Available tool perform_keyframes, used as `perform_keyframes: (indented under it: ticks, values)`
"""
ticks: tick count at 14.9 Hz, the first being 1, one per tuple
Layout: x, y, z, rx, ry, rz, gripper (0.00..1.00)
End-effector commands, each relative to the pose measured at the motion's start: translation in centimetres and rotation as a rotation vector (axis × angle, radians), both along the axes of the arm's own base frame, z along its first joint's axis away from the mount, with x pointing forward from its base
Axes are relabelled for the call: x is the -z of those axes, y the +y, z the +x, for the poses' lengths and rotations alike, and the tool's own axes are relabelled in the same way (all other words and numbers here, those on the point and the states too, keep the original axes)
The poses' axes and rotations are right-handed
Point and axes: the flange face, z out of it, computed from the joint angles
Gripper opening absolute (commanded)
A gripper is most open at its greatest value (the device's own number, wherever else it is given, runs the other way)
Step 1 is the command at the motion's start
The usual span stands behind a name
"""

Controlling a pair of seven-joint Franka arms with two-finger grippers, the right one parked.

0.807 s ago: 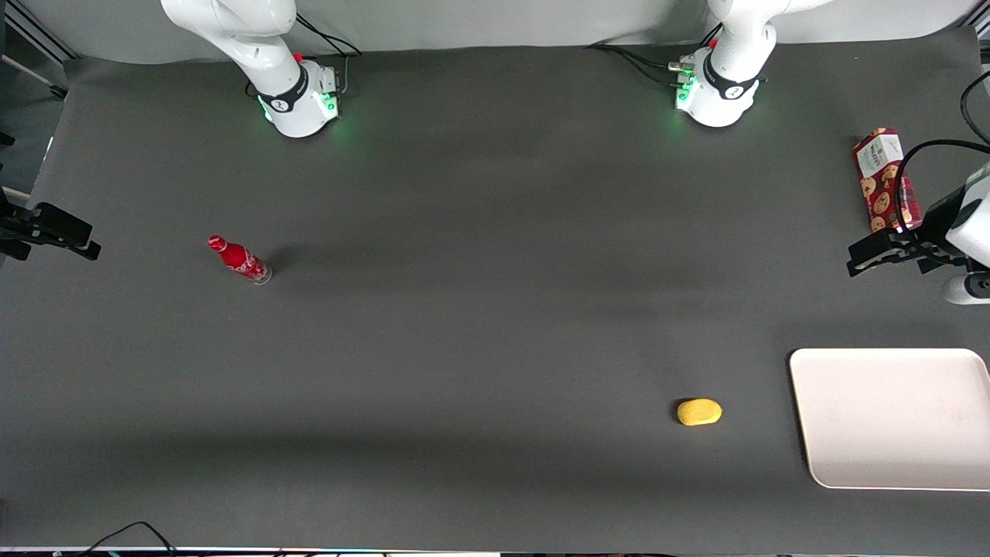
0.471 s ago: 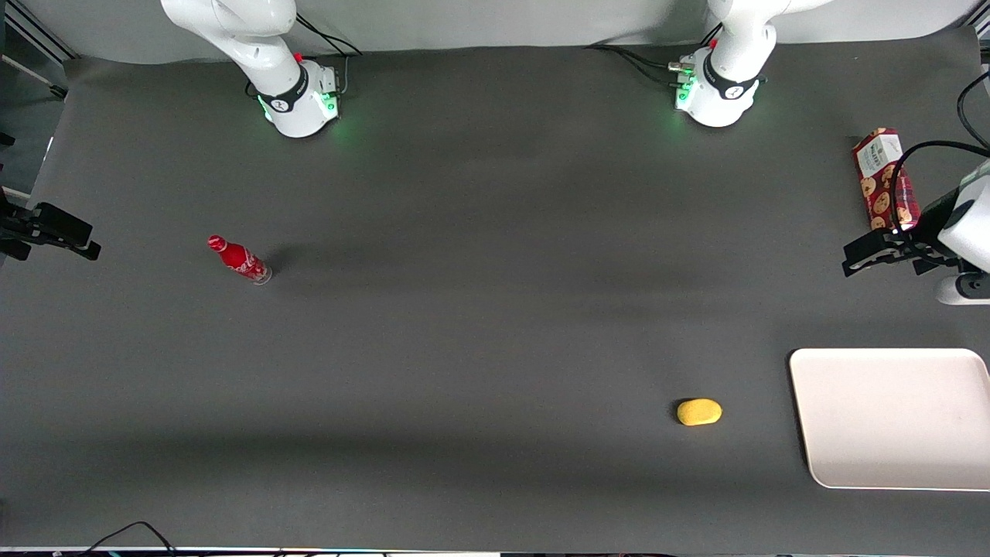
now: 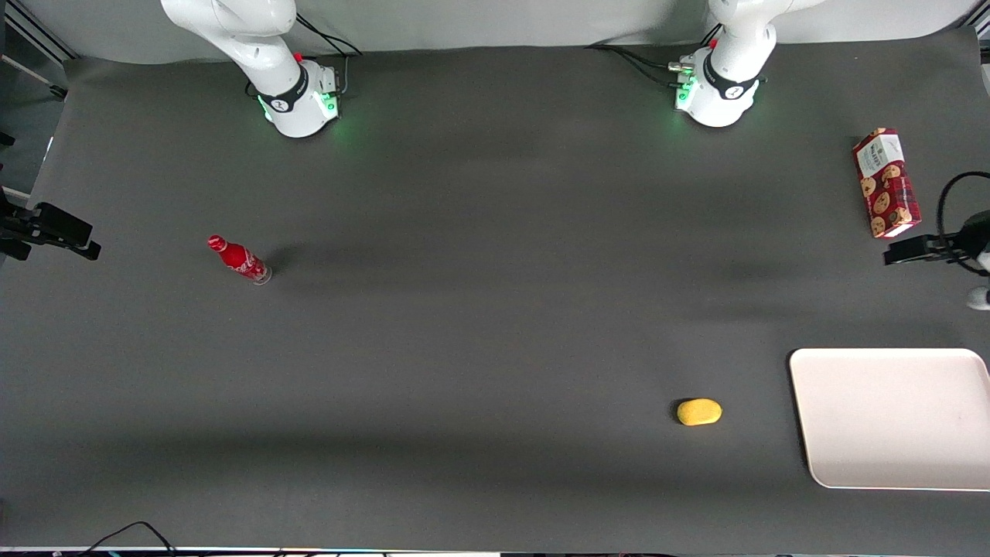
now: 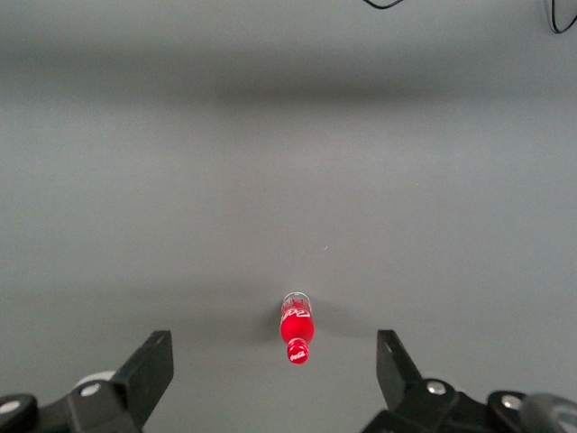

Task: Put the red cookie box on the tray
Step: 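Move the left gripper down to the upright red plaid cookie box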

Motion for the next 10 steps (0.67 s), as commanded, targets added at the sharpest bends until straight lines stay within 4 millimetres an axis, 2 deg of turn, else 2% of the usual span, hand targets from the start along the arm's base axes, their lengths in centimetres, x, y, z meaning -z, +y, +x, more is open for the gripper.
perform_keyframes:
  ticks: [1, 3, 5, 8, 10]
  values:
    - [3.8, 8.1, -5.4, 0.029, 0.019, -0.030, 1.00]
    - [7.2, 12.9, -8.8, 0.059, 0.003, -0.050, 1.00]
    - [9.8, 16.6, -12.5, 0.038, -0.026, -0.043, 1.00]
    - [14.3, 19.8, -17.6, 0.062, -0.057, -0.035, 1.00]
    - [17.0, 20.4, -20.0, 0.070, -0.072, -0.028, 1.00]
